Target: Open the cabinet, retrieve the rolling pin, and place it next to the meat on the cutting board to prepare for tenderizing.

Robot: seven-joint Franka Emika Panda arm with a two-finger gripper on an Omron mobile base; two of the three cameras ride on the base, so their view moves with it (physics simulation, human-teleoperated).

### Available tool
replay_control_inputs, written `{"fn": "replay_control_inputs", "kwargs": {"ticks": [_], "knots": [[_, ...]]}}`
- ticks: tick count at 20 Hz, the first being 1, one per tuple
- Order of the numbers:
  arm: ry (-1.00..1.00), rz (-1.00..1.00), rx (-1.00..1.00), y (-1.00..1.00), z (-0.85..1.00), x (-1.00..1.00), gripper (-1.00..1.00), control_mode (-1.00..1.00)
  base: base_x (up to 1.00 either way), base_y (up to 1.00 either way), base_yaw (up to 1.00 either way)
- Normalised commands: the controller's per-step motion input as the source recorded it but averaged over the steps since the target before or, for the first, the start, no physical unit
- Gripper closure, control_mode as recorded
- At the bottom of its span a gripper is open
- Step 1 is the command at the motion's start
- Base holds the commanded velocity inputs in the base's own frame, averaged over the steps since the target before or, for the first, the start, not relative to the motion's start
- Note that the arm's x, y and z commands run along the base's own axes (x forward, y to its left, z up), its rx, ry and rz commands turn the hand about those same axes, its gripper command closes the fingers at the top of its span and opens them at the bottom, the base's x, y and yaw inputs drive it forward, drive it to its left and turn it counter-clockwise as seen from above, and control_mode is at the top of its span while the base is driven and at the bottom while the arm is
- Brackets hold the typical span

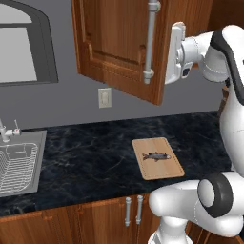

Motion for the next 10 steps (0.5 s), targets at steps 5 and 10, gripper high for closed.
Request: {"fn": "replay_control_inputs", "kwargs": {"ticks": [5,10], "knots": [[0.00,0.10,0.00,1.00,0.00,-0.47,-1.00,-1.00,0.00,0.00,0.00],[0.03,0.08,0.00,0.97,-0.02,-0.14,-1.00,-1.00,0.00,0.00,0.00]]}}
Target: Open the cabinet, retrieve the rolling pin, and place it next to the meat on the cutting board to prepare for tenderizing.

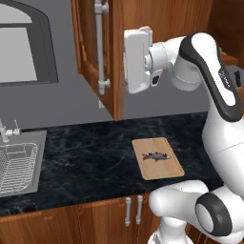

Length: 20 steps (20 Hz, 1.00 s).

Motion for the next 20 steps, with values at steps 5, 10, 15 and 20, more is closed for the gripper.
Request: {"fn": "replay_control_inputs", "kwargs": {"ticks": [5,10,15,20], "knots": [[0.02,0.02,0.00,0.70,-0.05,0.04,-1.00,-1.00,0.00,0.00,0.00],[0.08,-0.02,-0.10,0.22,-0.09,0.20,-1.00,-1.00,0.00,0.00,0.00],[-0.02,-0.09,-0.12,-0.35,0.01,0.02,-1.00,-1.00,0.00,0.00,0.00],[-0.07,-0.05,-0.14,-0.53,0.11,0.03,-1.00,-1.00,0.00,0.00,0.00]]}}
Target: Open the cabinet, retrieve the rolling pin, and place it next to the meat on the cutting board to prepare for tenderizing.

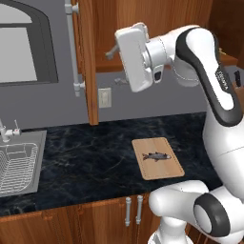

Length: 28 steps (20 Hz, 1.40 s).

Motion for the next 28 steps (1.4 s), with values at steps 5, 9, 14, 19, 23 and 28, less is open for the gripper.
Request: {"fn": "replay_control_inputs", "kwargs": {"ticks": [5,9,14,19,23,28], "knots": [[-0.10,-0.07,-0.15,-0.68,0.12,0.09,-1.00,-1.00,0.00,0.00,0.00],[-0.14,-0.09,-0.17,-0.73,0.08,0.06,-1.00,-1.00,0.00,0.00,0.00],[-0.02,-0.05,-0.15,-0.62,-0.26,0.18,-1.00,-1.00,0.00,0.00,0.00],[-0.25,0.01,-0.18,-0.74,0.01,0.06,-1.00,-1.00,0.00,0.00,0.00],[-0.30,0.00,-0.25,-0.63,0.14,0.00,-1.00,-1.00,0.00,0.00,0.00],[-0.33,0.00,-0.25,-0.53,0.00,-0.02,-1.00,-1.00,0.00,0.00,0.00]]}}
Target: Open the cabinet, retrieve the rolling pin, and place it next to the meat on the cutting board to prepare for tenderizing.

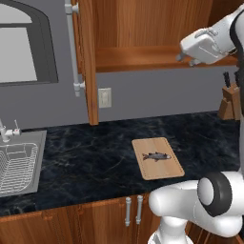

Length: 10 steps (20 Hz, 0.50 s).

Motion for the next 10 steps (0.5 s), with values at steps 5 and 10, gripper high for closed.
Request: {"fn": "replay_control_inputs", "kwargs": {"ticks": [5,10], "knots": [[-0.24,-0.01,-0.19,-0.63,-0.10,-0.19,-1.00,-1.00,0.00,0.00,0.00],[-0.23,-0.09,-0.23,-0.56,0.00,-0.02,-1.00,-1.00,0.00,0.00,0.00]]}}
